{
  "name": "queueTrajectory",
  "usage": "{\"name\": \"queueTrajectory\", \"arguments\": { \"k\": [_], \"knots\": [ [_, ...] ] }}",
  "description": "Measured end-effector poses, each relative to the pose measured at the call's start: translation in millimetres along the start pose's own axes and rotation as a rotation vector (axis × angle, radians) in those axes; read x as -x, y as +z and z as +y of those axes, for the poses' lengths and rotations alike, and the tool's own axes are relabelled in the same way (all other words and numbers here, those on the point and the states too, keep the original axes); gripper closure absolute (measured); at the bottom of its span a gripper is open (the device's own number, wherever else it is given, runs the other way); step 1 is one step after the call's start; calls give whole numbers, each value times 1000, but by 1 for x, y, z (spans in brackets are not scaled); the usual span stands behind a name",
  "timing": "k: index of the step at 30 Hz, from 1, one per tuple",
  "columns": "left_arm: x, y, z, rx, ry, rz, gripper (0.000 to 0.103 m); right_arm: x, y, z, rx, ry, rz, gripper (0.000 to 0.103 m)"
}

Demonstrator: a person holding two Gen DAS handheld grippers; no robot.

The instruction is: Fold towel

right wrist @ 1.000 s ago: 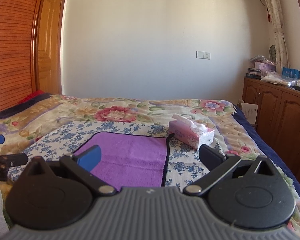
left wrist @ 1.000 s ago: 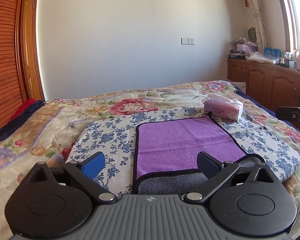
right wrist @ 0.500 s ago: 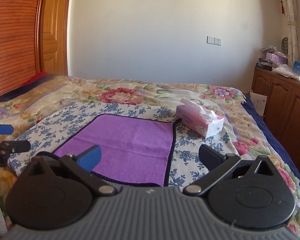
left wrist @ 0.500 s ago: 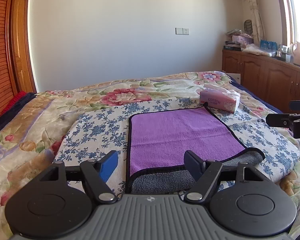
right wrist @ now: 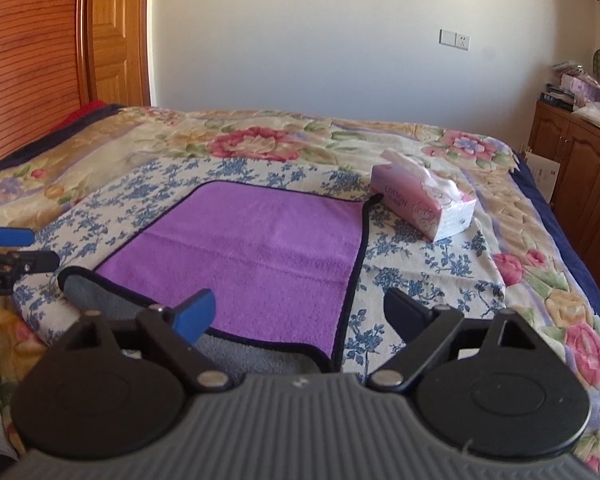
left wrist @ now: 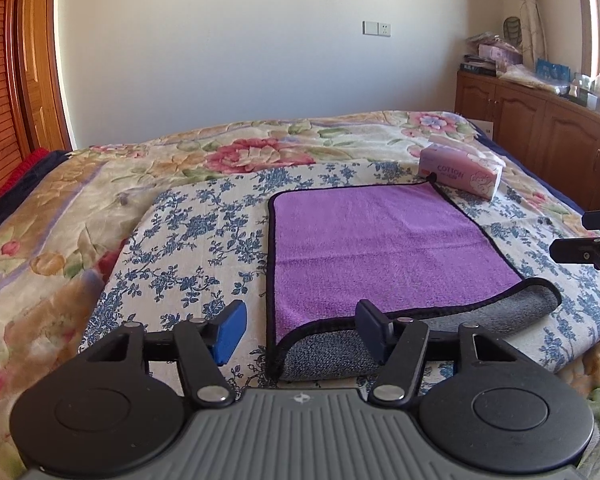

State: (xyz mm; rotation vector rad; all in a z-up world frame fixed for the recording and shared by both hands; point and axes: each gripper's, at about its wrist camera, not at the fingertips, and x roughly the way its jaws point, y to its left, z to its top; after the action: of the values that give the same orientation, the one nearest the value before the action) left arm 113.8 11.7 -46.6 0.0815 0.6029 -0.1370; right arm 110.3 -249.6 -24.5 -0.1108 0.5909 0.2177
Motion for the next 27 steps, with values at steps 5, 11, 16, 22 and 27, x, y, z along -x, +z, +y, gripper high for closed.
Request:
{"name": "queueTrajectory", "arguments": {
  "k": [5, 11, 16, 22, 27],
  "knots": [
    [-15, 0, 10, 40, -19, 50, 48, -11, -1, -3, 1, 14, 51, 14],
    [-27, -2, 13, 49, -24, 90, 53, -24, -4, -8, -12, 29, 109, 17],
    [-33, -4, 15, 60, -20, 117, 53, -35, -6, -12, -27, 48, 159, 21],
    [-38, -8, 17, 66, -25, 140, 55, -42, -10, -17, -63, 63, 203, 22],
    [-40, -9, 18, 75, -25, 153, 60, -48, -15, -21, -91, 81, 241, 28]
  ]
}}
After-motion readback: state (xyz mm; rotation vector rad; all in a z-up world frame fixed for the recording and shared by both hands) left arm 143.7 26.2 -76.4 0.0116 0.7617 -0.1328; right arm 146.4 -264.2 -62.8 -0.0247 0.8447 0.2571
